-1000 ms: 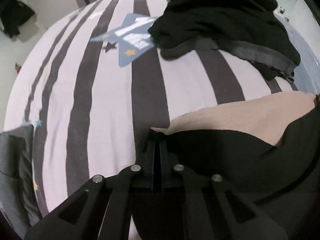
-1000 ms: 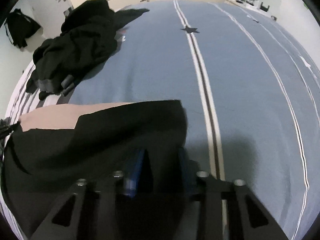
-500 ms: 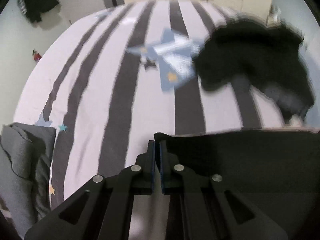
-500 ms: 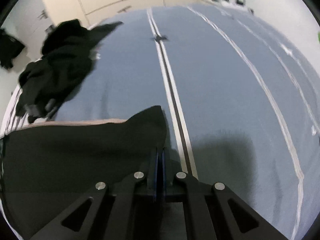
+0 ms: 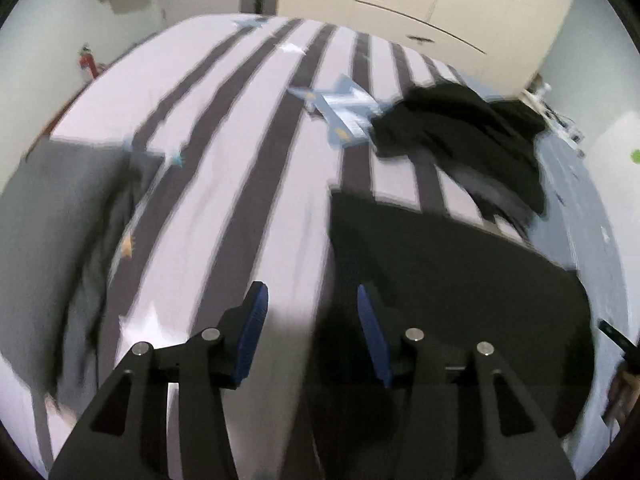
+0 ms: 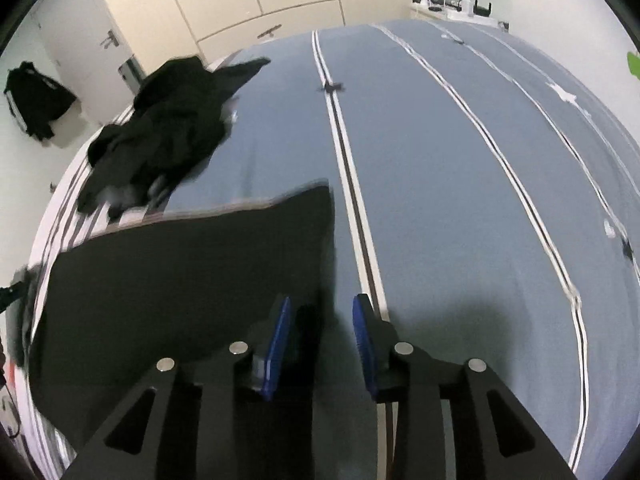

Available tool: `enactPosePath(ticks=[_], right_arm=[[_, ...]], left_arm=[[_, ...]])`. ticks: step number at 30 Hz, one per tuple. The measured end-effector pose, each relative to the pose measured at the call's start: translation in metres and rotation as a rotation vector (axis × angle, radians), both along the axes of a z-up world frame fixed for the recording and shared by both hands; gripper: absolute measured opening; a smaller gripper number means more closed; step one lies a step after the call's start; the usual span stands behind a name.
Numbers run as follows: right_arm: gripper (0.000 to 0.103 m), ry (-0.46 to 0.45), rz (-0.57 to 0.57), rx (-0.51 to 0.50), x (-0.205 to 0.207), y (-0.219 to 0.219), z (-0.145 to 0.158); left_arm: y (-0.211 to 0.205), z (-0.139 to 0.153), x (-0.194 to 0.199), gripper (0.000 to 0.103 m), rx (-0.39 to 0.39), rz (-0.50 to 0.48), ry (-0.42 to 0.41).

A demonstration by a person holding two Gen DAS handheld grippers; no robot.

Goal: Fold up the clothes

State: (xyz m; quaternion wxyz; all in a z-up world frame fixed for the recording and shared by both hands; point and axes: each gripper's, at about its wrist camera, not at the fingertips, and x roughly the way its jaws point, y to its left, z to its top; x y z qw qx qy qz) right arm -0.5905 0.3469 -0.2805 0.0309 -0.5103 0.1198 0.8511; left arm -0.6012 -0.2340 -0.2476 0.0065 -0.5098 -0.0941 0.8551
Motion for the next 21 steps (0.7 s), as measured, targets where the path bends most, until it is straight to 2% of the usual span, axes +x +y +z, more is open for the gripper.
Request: enactPosePath(ticks=[2, 5, 10, 16, 21], right_arm=[[0.03, -0.022, 0.009, 0.005, 0.024, -0.004, -0.004], [0.03, -0.077, 0.014, -0.002, 0.06, -0.009, -0.018], [0.033, -0.098, -0.02, -0.04, 0.092, -0.013, -0.019], [0.034, -0.104, 0.031, -0.012, 0.107, -0.026, -0.013], [0.034, -0.074, 0.06, -0.017, 0.118, -0.032, -0.004]], left_arm=[[0.013, -0.007, 0.033, 0.044, -0.015, -0.034, -0.029], [0.028, -0.024, 0.075, 0.044, 0.004, -0.057, -0.084], [0.045, -0.038, 0.118, 0.044, -0.025, -0.09, -0.096], [0.053, -0.042, 0.131, 0.044, -0.001, -0.112, -0.085], [0.049, -0.025, 0.137, 0.043, 0.046, -0.105, -0.028]])
